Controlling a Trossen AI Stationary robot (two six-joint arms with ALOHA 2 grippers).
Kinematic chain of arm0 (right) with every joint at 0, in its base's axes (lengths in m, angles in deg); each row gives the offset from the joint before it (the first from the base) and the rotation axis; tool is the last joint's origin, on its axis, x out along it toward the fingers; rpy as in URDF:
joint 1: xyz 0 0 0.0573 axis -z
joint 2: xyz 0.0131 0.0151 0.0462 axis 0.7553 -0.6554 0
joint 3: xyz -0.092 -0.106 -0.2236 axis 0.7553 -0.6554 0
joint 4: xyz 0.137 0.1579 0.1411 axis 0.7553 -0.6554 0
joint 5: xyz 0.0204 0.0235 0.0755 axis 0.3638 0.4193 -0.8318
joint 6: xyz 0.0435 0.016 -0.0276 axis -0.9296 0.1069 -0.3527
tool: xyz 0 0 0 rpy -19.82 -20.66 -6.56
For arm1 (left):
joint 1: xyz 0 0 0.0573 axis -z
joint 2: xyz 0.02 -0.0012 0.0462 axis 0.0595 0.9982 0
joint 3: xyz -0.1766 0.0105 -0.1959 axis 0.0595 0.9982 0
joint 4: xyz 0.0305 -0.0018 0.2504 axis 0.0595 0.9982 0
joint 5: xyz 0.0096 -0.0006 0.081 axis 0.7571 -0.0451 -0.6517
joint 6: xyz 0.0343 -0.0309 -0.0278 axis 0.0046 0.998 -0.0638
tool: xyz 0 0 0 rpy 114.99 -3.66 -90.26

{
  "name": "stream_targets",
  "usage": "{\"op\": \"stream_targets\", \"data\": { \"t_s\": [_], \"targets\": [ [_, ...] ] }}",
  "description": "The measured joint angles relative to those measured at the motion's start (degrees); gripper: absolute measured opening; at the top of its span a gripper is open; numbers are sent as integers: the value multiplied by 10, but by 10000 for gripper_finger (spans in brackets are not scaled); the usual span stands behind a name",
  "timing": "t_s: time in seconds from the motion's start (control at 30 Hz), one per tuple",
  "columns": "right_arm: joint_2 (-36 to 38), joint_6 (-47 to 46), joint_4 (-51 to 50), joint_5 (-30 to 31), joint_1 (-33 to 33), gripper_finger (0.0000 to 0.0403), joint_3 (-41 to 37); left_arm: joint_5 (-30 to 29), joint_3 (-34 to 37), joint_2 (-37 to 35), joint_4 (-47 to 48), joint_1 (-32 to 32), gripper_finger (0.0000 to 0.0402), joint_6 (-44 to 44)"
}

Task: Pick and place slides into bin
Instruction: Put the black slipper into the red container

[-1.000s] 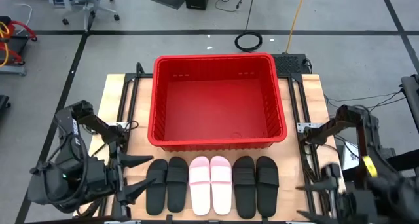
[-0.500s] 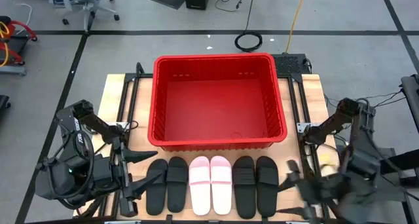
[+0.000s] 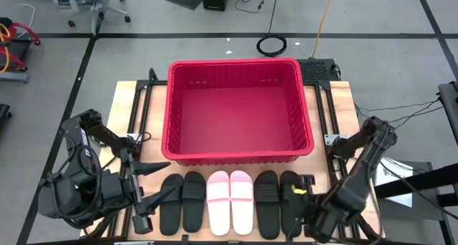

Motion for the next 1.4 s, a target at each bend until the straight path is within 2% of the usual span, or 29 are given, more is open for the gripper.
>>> {"op": "stream_targets", "data": {
  "t_s": [0.13, 0.4, 1.13, 1.4],
  "targets": [
    [-15, -10, 54, -31, -1, 205, -65, 0, 0, 0, 0, 0, 255, -3],
    [-19, -44, 123, -32, -1, 203, -158, 0, 0, 0, 0, 0, 255, -4],
    [-17, -78, 155, -15, 30, 203, -294, 0, 0, 0, 0, 0, 255, 0],
    [-17, -99, 150, 13, 37, 203, -304, 0, 0, 0, 0, 0, 255, 0]
  ]
}}
